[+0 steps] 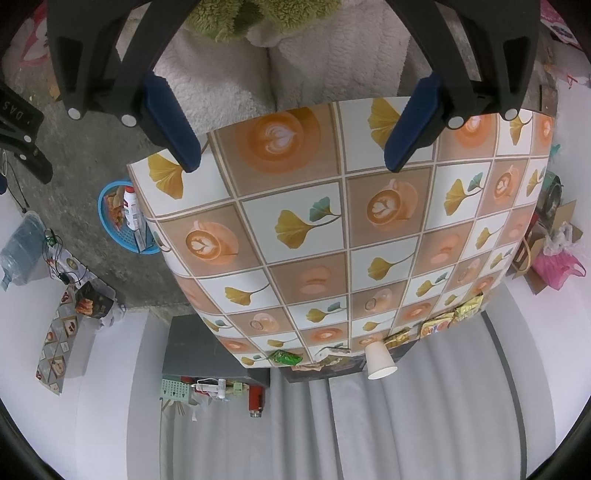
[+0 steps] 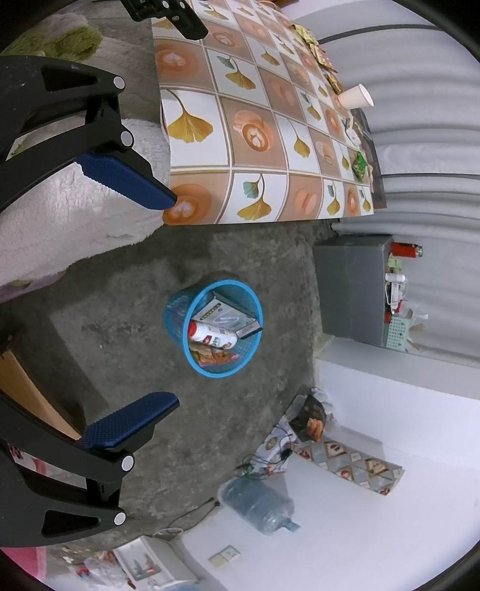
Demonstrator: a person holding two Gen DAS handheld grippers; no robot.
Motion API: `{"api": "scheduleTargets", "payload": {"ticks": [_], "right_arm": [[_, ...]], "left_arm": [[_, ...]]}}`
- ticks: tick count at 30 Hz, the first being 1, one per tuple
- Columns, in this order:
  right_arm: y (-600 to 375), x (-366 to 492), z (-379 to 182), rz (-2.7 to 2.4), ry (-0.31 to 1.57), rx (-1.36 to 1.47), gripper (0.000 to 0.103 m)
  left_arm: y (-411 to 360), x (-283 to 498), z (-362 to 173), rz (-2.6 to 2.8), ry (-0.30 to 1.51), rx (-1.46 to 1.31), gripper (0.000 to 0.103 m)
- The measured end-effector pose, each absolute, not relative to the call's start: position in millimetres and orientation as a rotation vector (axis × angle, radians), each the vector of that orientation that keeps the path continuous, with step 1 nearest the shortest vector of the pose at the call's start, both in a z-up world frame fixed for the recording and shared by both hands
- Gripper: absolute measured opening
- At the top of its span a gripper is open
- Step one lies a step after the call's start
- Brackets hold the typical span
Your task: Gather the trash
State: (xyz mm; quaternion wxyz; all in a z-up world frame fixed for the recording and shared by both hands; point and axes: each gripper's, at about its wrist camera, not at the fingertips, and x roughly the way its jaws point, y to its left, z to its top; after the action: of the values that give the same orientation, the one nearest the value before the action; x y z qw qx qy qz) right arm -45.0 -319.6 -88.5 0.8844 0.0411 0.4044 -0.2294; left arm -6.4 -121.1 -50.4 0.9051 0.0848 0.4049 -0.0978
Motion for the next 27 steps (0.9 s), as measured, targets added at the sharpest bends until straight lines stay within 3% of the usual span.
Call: {"api": "scheduleTargets", "payload": {"ticks": [27], "right_arm": [[-319.6, -44.7, -87.3, -0.479, 0.84, 0.087, 0.095]], "left_arm": [[-119.9, -5.9, -49.2, -0.199, 0.834, 0.175, 0.097]]}}
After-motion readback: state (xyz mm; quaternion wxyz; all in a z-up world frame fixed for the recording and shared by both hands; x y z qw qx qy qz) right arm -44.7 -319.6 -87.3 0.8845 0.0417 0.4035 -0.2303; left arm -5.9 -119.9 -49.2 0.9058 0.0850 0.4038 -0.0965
